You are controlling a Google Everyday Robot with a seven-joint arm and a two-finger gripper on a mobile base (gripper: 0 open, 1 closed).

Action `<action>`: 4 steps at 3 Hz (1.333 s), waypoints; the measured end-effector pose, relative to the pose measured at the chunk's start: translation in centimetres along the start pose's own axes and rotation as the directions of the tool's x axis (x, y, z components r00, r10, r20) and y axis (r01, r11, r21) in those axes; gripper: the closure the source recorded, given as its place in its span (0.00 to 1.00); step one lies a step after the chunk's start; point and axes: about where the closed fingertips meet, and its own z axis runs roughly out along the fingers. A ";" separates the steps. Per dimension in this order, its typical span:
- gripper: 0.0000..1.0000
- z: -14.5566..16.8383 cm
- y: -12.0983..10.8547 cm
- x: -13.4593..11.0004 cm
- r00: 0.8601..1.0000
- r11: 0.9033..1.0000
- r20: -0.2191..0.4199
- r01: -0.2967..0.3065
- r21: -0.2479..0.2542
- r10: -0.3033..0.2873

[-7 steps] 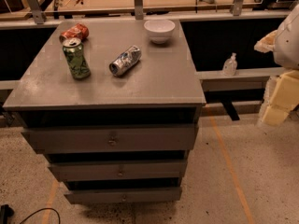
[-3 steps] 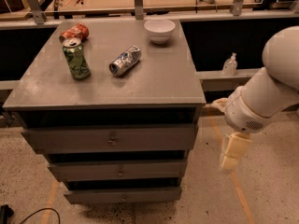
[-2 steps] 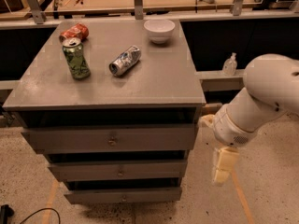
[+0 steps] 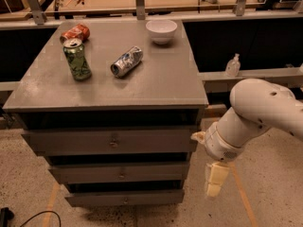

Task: Open middle drawer

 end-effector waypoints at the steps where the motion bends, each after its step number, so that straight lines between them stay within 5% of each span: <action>1: 0.00 0.7 0.1 -0.4 0.999 1.000 0.038 -0.003 0.001 0.003; 2: 0.00 4.6 1.2 -1.2 0.995 0.999 0.098 -0.017 -0.029 0.020; 3: 0.00 12.3 0.2 -3.1 0.986 0.999 0.163 0.033 0.018 -0.035; 4: 0.00 16.6 -1.8 -4.5 0.983 0.994 0.170 0.056 0.095 -0.072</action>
Offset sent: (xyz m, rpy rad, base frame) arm -0.0014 0.0817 -0.1177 0.2333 -0.0488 -0.0752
